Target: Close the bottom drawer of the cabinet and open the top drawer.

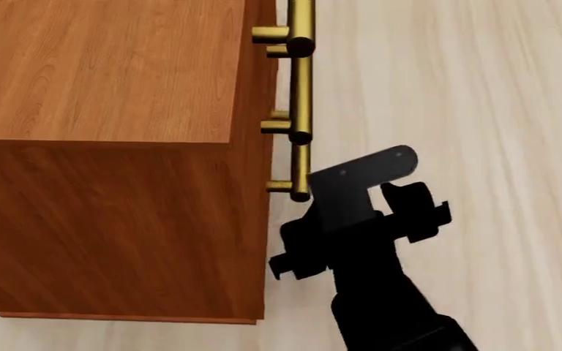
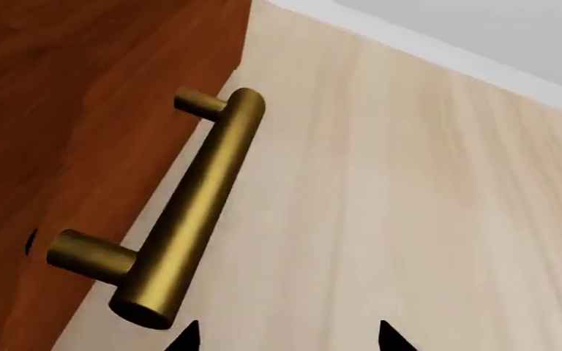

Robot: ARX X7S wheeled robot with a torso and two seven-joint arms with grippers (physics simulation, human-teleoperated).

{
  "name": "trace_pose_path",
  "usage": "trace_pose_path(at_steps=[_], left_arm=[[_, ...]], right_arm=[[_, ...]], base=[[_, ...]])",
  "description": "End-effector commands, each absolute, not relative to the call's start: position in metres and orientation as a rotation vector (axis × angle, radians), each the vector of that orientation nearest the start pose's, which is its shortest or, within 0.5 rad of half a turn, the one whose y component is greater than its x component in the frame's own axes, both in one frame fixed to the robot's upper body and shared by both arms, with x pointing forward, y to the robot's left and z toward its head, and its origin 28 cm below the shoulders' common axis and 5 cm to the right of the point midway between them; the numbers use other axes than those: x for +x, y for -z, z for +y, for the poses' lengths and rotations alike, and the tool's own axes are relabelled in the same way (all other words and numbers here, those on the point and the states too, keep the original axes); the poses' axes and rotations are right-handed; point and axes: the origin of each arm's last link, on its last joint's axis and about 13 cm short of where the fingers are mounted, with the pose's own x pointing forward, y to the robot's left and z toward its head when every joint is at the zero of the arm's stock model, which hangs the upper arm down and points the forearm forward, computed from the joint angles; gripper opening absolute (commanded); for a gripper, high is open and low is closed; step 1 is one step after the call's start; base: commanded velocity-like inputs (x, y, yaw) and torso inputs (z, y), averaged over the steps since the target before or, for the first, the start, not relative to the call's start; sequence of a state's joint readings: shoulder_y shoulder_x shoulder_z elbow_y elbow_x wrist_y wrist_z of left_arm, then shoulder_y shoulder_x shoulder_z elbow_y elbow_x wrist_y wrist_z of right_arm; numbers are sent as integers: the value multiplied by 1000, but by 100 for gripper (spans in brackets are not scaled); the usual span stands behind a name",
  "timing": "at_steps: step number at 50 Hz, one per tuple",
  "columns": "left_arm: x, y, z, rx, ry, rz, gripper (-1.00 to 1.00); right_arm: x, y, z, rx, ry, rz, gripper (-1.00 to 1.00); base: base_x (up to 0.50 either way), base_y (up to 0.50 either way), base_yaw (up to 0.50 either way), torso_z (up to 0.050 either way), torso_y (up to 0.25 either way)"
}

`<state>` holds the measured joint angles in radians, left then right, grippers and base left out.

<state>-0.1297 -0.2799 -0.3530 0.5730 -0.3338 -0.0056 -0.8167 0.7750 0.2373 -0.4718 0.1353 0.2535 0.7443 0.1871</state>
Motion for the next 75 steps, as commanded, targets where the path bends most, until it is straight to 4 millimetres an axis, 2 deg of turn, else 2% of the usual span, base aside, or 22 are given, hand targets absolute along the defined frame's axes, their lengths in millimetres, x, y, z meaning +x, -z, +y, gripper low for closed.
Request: trace_pose_path(at_steps=[1, 2, 4, 8, 9, 17, 22, 26, 27, 31, 35, 42, 51, 54, 61, 67, 75], left_arm=[[202, -183, 305, -283, -933, -743, 100], [202, -174, 305, -283, -932, -743, 100], [201, -182, 304, -278, -934, -747, 100], [201, -182, 305, -283, -934, -747, 100], [201, -182, 305, -282, -934, -748, 100], [201, -182, 305, -283, -934, -749, 100], [201, -182, 304, -282, -935, -748, 100], [201, -182, 305, -283, -936, -749, 100], [201, -175, 305, -284, -936, -749, 100], [201, -182, 305, -285, -935, -750, 100], [201, -182, 305, -281, -937, -744, 100], [202, -182, 305, -278, -938, -745, 100], [202, -182, 304, -277, -937, -744, 100], [202, -182, 304, -276, -936, -744, 100], [202, -182, 304, -276, -934, -745, 100], [202, -183, 304, -275, -934, -745, 100], [201, -183, 304, -269, -933, -747, 100]], right_arm=[[369, -140, -83, -287, -179, 205, 100], [371, -141, -82, -280, -187, 204, 100], [371, -142, -80, -258, -223, 209, 100], [369, -143, -77, -195, -278, 237, 100], [368, -141, -76, -239, -260, 218, 100], [363, -143, -88, -249, -180, 212, 100], [350, -148, -97, -233, -135, 232, 100], [331, -147, -102, -229, -125, 242, 100], [323, -147, -105, -228, -118, 244, 100], [307, -149, -111, -183, -82, 262, 100], [283, -149, -118, -166, -73, 254, 100], [257, -147, -128, -116, -61, 223, 100], [221, -178, -135, 71, -114, 108, 100], [205, -194, -134, 185, -179, 49, 100], [184, -219, -136, 446, -299, 25, 100], [176, -235, -142, 661, -363, 32, 100], [175, -250, -149, 812, -391, 25, 100]], base=[[36, 7, 18, 0, -9], [36, 9, 21, 0, -11], [36, 10, 24, 0, -11], [35, 11, 26, 0, -11], [35, 12, 28, 0, -12], [34, 12, 29, 0, -12], [27, 11, 26, 0, -12], [8, 7, 16, 0, -5], [0, 0, 7, 0, 0], [0, 0, 0, 0, 0], [0, 0, 0, 0, 0], [0, 0, 0, 0, 0], [0, 0, 0, 0, 0], [0, 0, 0, 0, 0], [0, 0, 0, 0, 0], [0, 0, 0, 0, 0], [0, 0, 0, 0, 0]])
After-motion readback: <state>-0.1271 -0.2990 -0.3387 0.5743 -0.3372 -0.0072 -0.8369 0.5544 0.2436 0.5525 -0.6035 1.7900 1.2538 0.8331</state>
